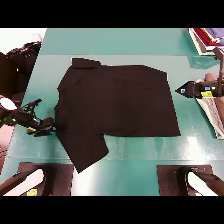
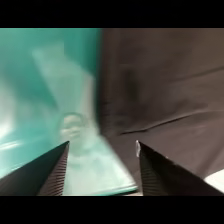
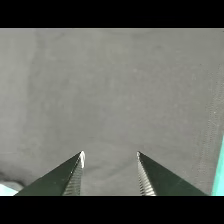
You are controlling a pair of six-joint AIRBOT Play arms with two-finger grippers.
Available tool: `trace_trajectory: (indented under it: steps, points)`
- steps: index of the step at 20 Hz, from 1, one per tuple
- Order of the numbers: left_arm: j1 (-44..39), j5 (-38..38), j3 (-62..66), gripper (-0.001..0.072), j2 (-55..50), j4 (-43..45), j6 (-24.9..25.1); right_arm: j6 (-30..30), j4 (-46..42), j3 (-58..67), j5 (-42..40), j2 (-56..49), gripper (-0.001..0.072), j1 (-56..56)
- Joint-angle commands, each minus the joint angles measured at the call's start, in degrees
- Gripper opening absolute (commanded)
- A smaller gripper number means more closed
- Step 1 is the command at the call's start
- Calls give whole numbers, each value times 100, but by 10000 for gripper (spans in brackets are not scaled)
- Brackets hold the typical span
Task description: Fold the shirts.
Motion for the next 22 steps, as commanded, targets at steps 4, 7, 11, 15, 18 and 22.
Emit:
trace_trajectory:
  steps: [4, 7, 11, 15, 18, 22]
  points:
    - [20, 516, -577, 485, 76, -710, 140, -28, 74, -72, -2, 328, 387, 2]
    - [20, 730, -573, 324, 79, -719, 216, -26, 48, -74, 170, 334, 387, -11]
    - [20, 815, -450, 19, 129, -979, 223, -28, -63, -149, 942, 354, 387, -586]
    - [20, 848, 0, 19, 522, -964, 374, -24, -533, -1333, 1167, 715, 388, -1847]
    - [20, 846, 254, 20, 704, -1005, 374, -24, -525, -2514, 1150, 776, 391, -2817]
    - [20, 826, 264, 20, 704, -1021, 378, -35, -380, -3348, 848, 245, 390, -3187]
